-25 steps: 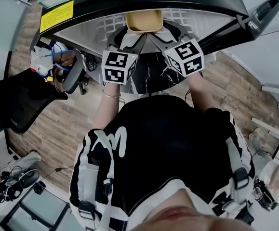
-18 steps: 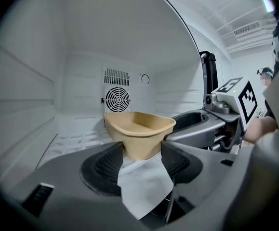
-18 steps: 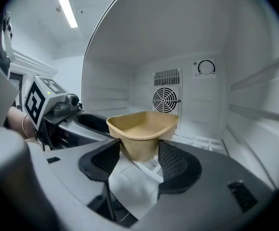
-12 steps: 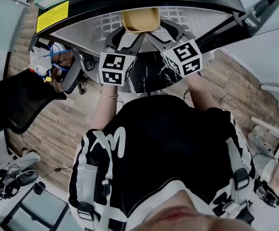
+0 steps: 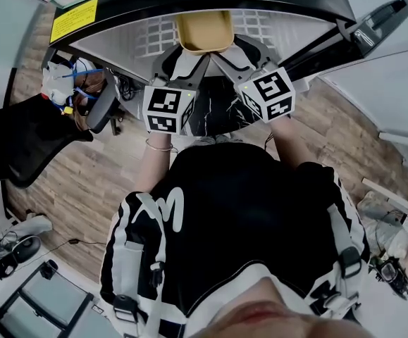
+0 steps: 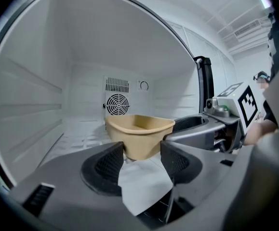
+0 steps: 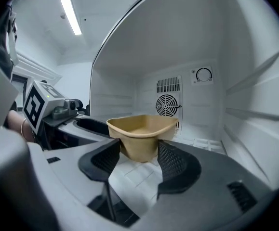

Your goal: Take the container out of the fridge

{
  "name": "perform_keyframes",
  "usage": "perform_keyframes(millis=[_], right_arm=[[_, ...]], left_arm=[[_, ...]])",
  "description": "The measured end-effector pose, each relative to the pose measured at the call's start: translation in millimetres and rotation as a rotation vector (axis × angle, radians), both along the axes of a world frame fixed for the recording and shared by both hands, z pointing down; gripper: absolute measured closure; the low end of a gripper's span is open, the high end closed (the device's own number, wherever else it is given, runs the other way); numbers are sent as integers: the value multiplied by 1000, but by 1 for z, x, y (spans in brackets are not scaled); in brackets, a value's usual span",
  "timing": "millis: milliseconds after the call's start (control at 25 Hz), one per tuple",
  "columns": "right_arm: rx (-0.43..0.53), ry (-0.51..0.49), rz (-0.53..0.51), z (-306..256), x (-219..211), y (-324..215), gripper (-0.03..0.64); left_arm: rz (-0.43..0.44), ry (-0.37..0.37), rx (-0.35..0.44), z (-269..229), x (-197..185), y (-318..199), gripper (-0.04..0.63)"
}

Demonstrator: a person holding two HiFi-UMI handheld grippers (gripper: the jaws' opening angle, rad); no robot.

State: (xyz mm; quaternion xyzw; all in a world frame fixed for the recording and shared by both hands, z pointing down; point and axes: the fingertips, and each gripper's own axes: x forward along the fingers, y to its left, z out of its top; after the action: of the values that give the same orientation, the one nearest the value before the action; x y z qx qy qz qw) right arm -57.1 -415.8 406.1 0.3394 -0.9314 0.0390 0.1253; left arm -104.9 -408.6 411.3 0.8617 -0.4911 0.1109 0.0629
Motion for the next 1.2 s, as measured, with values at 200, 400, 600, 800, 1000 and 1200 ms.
perform_keyframes(millis=[200,400,600,800,1000,1200], right_arm=[[24,0,-22,-3,2,5,370],[43,-5,-52,-9,5,13,369],[52,-7,-73,-10,8,23,370],[46,-27,-80,-13,8,29,370],[57,-27,-74,-19,6,38,370],[56,-32,-58,-24,5,56,368]], left_arm=[[-31,5,18,-3,2,6,351],[-60,23,35,-8,6,15,351],[-81,43,39,-8,8,26,351],[-89,40,53,-12,8,33,351],[-78,40,68,-18,6,42,352],[-62,40,83,-23,5,60,351]])
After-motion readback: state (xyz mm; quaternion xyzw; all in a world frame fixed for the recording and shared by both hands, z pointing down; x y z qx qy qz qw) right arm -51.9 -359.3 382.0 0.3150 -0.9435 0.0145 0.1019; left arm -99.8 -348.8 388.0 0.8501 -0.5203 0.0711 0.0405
